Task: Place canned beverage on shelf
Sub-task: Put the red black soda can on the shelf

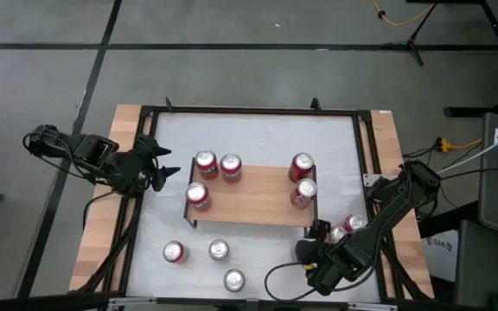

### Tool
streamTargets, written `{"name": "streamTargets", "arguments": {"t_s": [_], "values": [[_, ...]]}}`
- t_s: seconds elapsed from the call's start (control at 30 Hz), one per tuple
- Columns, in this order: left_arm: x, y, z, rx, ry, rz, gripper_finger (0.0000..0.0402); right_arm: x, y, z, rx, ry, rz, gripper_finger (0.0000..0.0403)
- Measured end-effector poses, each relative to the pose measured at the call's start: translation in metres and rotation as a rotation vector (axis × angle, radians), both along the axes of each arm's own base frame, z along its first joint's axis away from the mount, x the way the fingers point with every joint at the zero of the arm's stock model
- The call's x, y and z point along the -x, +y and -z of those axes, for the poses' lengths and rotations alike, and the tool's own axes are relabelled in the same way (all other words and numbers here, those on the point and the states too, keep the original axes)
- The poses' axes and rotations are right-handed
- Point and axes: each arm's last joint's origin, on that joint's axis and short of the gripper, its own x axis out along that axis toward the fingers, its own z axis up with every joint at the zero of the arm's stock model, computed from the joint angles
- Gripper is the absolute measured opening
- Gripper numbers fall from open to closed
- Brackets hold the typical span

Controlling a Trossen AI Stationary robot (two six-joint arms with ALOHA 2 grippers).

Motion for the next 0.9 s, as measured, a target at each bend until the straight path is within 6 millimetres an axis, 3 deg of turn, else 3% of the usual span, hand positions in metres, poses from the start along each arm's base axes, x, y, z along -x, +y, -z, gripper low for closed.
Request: {"name": "streamTargets", "arguments": {"t_s": [0.9], "values": [[0.0000, 0.0001, 0.0000, -0.001, 0.000, -0.001, 0.0328, 0.0007, 0.0018, 0.0021, 0.128, 0.070, -0.439, 0.0364]]}}
